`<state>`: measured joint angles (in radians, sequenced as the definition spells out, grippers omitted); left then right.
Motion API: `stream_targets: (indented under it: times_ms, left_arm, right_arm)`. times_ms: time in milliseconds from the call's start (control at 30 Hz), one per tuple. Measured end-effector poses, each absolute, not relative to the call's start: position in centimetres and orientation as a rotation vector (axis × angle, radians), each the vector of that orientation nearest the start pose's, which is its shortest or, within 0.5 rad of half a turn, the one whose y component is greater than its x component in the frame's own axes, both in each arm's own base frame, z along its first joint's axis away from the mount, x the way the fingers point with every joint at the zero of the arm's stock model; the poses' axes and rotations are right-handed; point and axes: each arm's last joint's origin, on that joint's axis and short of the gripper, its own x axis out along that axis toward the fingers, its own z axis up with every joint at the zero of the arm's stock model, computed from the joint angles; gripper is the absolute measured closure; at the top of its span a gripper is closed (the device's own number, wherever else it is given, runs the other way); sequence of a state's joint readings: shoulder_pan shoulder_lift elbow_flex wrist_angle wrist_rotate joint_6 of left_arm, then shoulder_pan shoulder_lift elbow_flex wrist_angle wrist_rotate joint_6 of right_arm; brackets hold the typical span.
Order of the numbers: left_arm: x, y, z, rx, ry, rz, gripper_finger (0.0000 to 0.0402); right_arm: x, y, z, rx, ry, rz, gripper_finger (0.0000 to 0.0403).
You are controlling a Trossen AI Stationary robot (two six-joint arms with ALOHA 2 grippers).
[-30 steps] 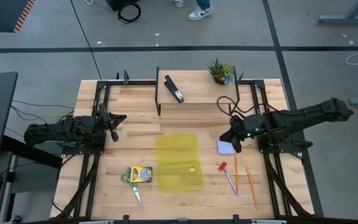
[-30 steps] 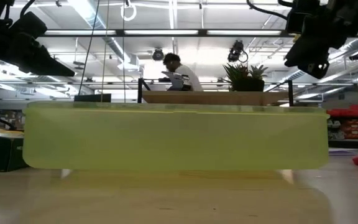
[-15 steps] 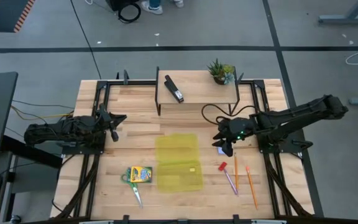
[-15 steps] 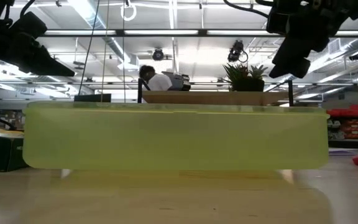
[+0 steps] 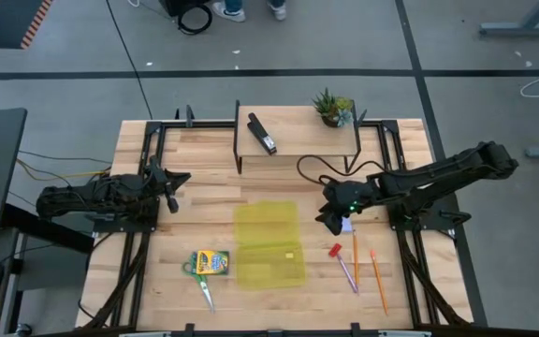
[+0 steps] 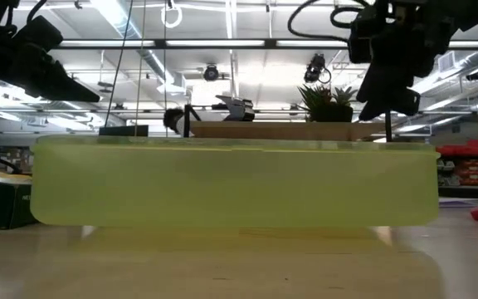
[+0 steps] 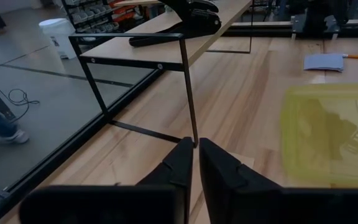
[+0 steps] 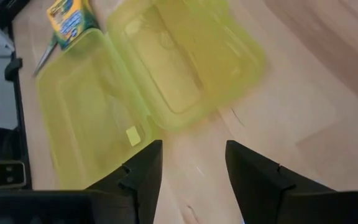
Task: Pack school essentials
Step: Put the left yellow pencil into the yellow supply box
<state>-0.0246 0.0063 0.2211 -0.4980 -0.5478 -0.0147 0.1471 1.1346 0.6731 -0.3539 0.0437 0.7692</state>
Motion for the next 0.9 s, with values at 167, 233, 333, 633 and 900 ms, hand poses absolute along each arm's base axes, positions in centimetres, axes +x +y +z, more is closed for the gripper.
stream_targets:
  times_ms: [167,233,333,633,900]
  left_arm:
    - [7.2,1.3,19.0,0.066,0.271,0.522,0.0361]
    - [7.2,1.3,19.0,0.066,0.271,0.522,0.0364]
    - [7.2,1.3,19.0,0.066,0.271,0.522,0.0368]
    - [7.2,1.3,19.0,0.066,0.271,0.521,0.0366]
    - [7.2,1.3,19.0,0.066,0.271,0.522,0.0366]
  right_arm:
    - [21.7,3.1,21.6,0.737,0.817,-0.269,0.0220]
    - [21.6,3.3,21.6,0.762,0.820,-0.272,0.0220]
    - [21.7,3.8,22.2,0.730,0.850,-0.251,0.0220]
    - [22.9,5.7,23.3,0.559,0.926,-0.251,0.0220]
    - [22.7,10.0,21.2,0.531,1.040,-0.340,0.0221]
